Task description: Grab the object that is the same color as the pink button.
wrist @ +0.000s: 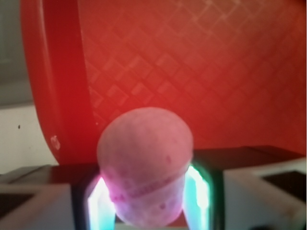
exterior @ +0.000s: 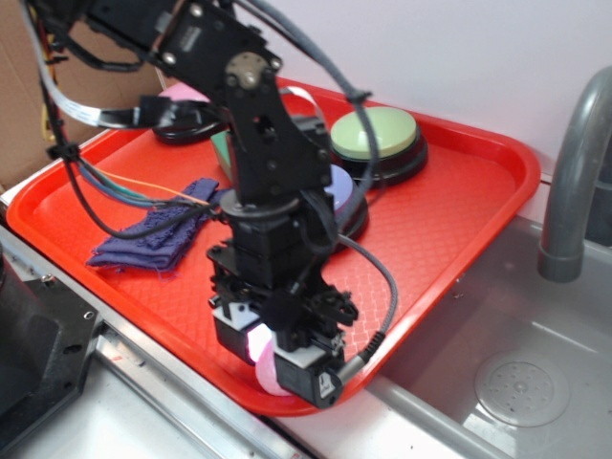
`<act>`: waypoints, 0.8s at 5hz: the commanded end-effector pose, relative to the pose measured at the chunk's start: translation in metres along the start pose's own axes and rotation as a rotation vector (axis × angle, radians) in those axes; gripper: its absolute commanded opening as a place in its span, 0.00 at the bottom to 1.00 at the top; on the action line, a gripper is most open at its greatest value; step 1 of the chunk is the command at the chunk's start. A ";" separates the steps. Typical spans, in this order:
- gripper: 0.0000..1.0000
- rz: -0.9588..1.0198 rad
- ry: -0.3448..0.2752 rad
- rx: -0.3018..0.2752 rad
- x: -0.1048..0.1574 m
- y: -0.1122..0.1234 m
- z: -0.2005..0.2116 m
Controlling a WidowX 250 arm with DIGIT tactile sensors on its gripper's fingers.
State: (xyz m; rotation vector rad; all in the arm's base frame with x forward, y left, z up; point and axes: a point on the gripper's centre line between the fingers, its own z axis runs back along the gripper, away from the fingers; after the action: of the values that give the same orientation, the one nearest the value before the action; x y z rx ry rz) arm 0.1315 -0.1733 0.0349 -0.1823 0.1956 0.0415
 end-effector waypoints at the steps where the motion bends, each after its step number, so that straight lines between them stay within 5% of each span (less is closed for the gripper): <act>1: 0.00 -0.046 -0.110 0.027 0.004 0.018 0.062; 2: 0.00 -0.048 -0.130 0.086 0.002 0.038 0.084; 4: 0.00 -0.071 -0.181 0.216 -0.005 0.115 0.141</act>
State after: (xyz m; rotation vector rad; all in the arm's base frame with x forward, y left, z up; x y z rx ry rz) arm 0.1446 -0.0273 0.1376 0.0379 0.0502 -0.0374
